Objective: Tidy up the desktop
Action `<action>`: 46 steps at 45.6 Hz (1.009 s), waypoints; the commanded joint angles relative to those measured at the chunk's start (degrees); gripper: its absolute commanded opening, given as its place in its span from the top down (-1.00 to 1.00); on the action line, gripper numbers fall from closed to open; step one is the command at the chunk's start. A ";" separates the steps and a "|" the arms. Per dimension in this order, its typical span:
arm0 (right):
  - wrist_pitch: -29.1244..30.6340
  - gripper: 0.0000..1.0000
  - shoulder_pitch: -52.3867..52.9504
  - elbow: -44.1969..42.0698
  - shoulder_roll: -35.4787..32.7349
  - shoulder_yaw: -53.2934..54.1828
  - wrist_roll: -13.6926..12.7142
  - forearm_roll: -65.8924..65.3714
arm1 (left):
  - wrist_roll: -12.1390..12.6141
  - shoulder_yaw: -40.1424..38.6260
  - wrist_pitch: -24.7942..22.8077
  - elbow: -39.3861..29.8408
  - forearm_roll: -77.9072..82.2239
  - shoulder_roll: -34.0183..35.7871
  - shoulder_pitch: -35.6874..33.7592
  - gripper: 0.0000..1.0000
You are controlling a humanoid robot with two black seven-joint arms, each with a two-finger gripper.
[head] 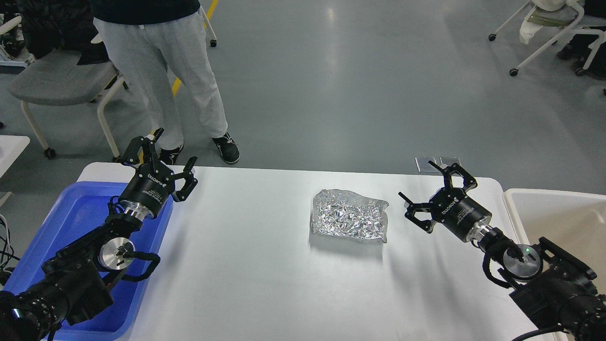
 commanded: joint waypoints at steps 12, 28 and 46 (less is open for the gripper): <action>0.02 -1.00 0.06 0.21 -0.60 -0.07 0.00 -0.62 | 0.00 0.00 0.04 0.00 0.00 0.00 0.00 -1.00; 0.02 -1.00 -0.91 8.37 -3.14 -0.16 0.00 -1.23 | 0.09 0.00 0.04 0.00 0.00 0.00 0.00 -1.00; -10.34 -1.00 -1.26 40.89 -25.63 -0.33 -0.18 -12.74 | 0.09 0.00 -0.05 0.00 0.00 0.00 0.00 -1.00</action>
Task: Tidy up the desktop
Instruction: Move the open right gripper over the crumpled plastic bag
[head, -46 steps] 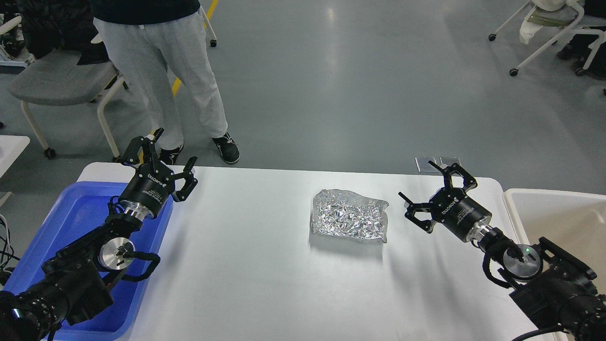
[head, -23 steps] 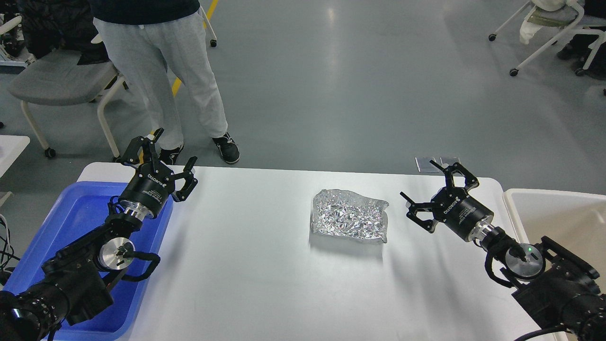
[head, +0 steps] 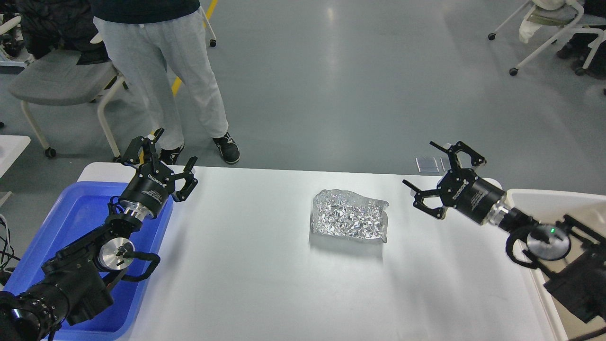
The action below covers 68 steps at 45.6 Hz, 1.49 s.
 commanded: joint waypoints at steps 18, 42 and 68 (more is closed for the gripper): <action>-11.14 -1.00 21.59 25.11 -21.57 -25.91 -0.23 -17.43 | 0.06 0.00 -0.05 -0.01 0.00 0.00 0.00 -1.00; -16.94 -1.00 45.79 0.95 11.20 -66.53 -0.06 -26.14 | 0.06 0.00 -0.05 -0.01 0.00 0.09 0.00 -1.00; -20.90 -1.00 34.71 -21.03 25.89 -78.05 0.12 -41.52 | 0.06 0.00 -0.05 -0.01 0.00 0.09 0.00 -1.00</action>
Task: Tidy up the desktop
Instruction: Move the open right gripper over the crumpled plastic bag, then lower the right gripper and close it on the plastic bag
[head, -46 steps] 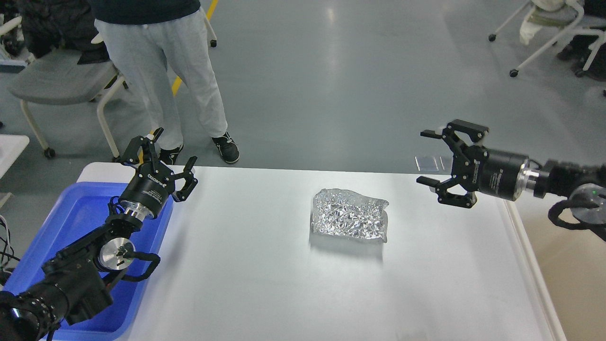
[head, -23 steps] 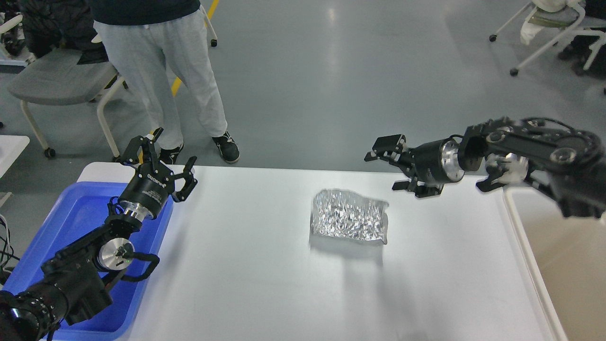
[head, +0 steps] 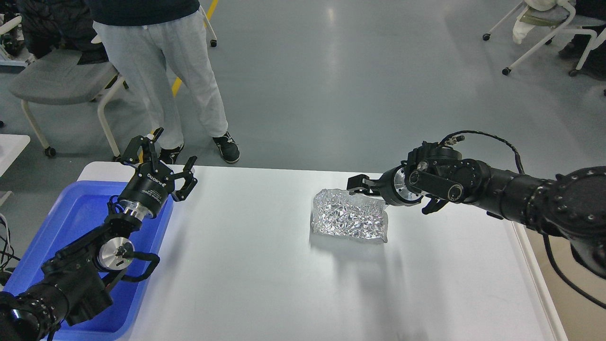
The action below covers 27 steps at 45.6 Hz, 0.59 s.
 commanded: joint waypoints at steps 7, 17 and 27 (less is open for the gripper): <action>-1.75 -1.00 -5.77 -8.97 3.44 -3.66 0.10 -7.67 | 0.00 0.00 0.00 0.00 -0.01 0.01 0.00 -1.00; -2.89 -1.00 -9.20 -12.31 3.44 -3.57 0.36 -7.67 | 0.00 0.00 0.00 0.00 -0.01 0.01 0.00 -1.00; -3.33 -1.00 -12.27 -14.51 3.44 -3.57 0.80 -7.67 | 0.00 0.00 -0.08 0.00 -0.01 0.01 0.00 -1.00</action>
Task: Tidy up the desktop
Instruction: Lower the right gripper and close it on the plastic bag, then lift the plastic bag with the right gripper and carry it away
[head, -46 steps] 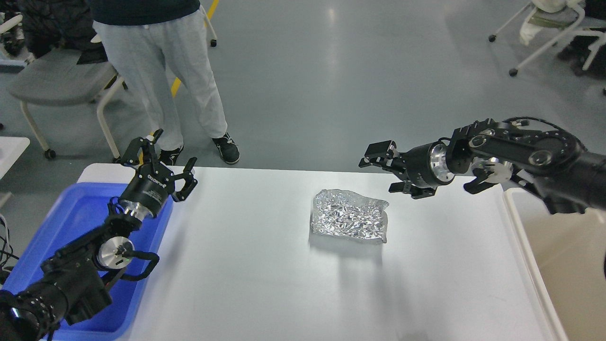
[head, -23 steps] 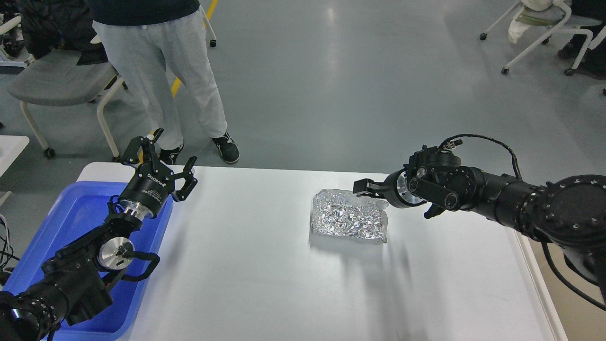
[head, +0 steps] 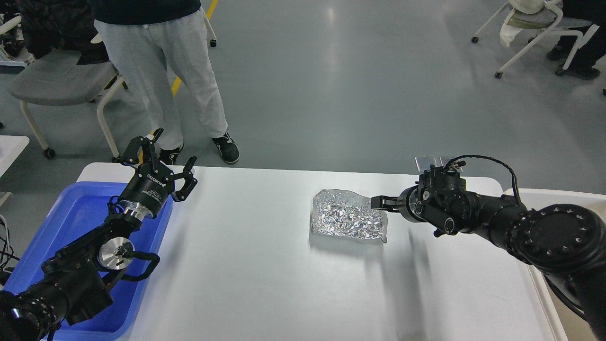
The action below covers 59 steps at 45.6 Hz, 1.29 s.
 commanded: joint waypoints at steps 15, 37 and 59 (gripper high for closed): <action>-1.19 -1.00 -5.87 -4.85 0.20 1.38 2.17 -0.21 | 0.00 0.00 0.00 0.00 -0.01 0.00 0.00 -1.00; -1.36 -0.85 -7.89 -4.67 0.20 7.09 3.22 0.14 | 0.00 0.00 0.00 0.00 -0.01 0.00 0.00 -1.00; -1.89 0.42 -9.39 -4.85 0.20 7.27 4.63 0.05 | 0.00 0.00 0.00 0.00 -0.01 0.00 0.00 -1.00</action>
